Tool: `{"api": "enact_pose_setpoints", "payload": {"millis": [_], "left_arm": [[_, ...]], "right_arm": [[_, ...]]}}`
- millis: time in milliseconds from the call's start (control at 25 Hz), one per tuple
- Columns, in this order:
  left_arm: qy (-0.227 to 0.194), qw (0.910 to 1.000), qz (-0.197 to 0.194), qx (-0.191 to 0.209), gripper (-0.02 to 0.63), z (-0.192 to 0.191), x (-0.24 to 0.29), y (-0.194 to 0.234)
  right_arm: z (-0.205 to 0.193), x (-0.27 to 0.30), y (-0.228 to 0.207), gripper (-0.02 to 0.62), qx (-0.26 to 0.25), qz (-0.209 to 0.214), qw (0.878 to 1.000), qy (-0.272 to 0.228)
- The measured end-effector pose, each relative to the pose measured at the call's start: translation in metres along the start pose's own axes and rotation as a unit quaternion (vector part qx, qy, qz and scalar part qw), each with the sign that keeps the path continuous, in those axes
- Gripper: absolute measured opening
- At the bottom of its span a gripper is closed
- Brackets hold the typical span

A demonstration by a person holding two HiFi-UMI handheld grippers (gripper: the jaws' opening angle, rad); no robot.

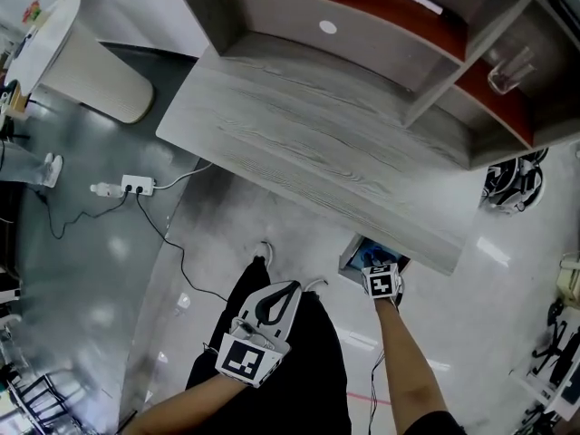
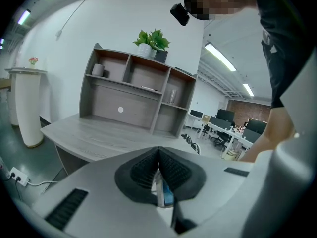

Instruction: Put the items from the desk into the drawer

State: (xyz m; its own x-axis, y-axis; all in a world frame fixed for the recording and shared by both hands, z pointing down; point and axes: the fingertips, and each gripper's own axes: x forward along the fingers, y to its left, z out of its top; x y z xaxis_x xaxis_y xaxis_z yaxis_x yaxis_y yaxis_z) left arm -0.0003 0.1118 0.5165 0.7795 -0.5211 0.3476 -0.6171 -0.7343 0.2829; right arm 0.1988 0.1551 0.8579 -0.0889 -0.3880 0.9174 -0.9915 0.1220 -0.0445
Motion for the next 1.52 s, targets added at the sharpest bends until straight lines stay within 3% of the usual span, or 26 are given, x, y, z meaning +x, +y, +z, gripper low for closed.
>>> {"api": "enact_pose_setpoints", "payload": {"millis": [560,680,960,1160,1320,1520], "left_arm": [[-0.011,0.9996,-0.007,-0.024,0.014,0.003,-0.009,0.003],[-0.012,0.9995,-0.013,-0.028,0.014,0.005,-0.008,-0.003],[-0.004,0.9995,-0.028,-0.016,0.014,0.016,-0.011,-0.022],[-0.007,0.9980,-0.059,-0.020,0.014,0.025,-0.018,-0.037],[-0.017,0.9964,-0.082,-0.013,0.014,0.037,-0.020,-0.044],[-0.032,0.9925,-0.118,-0.005,0.014,0.058,-0.018,-0.058]], "right_arm": [[0.001,0.000,-0.008,0.100,0.019,-0.006,1.000,-0.010],[0.001,-0.009,-0.008,0.100,0.044,-0.005,0.999,-0.018],[0.014,-0.057,0.008,0.100,0.103,0.000,0.993,-0.064],[0.037,-0.108,0.043,0.097,0.078,0.012,0.991,-0.112],[0.055,-0.159,0.054,0.034,0.093,-0.003,0.981,-0.169],[0.071,-0.235,0.045,0.018,0.165,-0.033,0.952,-0.254]]}}
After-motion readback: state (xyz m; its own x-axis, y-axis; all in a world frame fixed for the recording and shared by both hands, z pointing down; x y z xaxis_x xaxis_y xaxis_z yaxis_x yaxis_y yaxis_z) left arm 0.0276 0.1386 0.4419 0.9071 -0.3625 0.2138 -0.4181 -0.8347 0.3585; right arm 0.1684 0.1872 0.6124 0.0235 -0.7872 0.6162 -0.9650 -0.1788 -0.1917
